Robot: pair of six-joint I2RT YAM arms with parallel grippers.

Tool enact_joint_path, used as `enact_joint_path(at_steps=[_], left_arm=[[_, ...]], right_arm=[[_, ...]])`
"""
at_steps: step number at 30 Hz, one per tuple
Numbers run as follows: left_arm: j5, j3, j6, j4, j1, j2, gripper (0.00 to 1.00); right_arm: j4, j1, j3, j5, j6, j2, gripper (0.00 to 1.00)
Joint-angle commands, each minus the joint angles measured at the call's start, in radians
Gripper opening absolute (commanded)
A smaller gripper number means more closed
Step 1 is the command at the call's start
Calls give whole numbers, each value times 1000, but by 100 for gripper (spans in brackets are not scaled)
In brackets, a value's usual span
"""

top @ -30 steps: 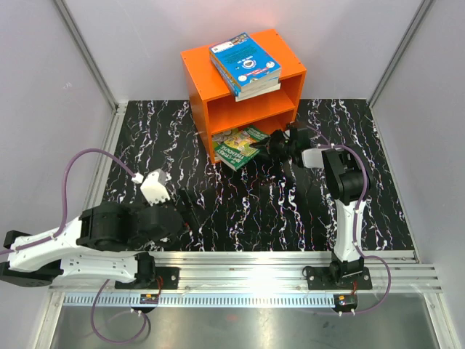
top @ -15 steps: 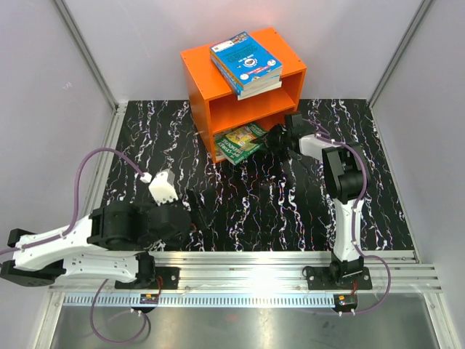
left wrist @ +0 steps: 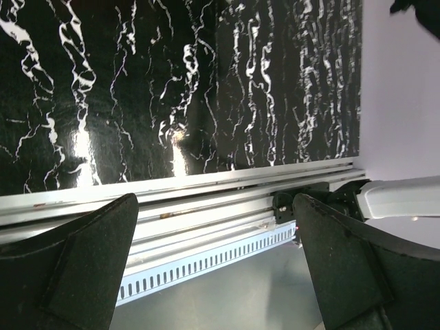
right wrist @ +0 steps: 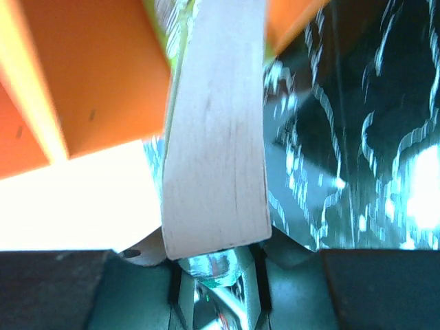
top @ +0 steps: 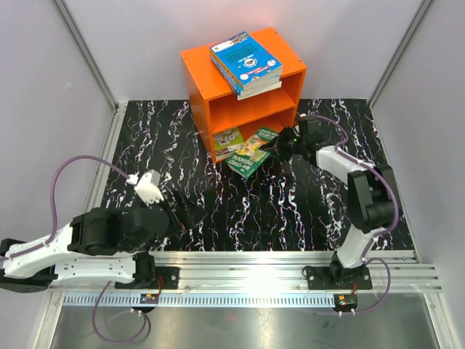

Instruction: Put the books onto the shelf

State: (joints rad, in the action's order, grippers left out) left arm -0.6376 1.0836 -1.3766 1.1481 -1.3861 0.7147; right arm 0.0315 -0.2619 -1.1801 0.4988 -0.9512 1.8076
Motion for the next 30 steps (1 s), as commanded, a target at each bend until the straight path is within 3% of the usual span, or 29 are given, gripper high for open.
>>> enact_joint_path(at_steps=[1,8,11,19,24,30], left_arm=[[-51,-16,73,-90,10,-30,99],[-14,-56,261,-243,39,-47,99],[58,-74,347,-361,97,-31,99],[467,-93,525,-580,416,101,99],[584,-100,544,-706,458,141,99],[715,-177,484,-844,519,72,99]], right_arm=[[-68,0,74,110,20,-161,0],[-172,-51,304,485,-38,-436,0],[-255,-100,364,543,-142,-568,0],[-523,-276,448,520,-466,-774,0],[-888,-292,565,413,-681,-815,0],[-1094,-307,669,336,-802,-803,0]])
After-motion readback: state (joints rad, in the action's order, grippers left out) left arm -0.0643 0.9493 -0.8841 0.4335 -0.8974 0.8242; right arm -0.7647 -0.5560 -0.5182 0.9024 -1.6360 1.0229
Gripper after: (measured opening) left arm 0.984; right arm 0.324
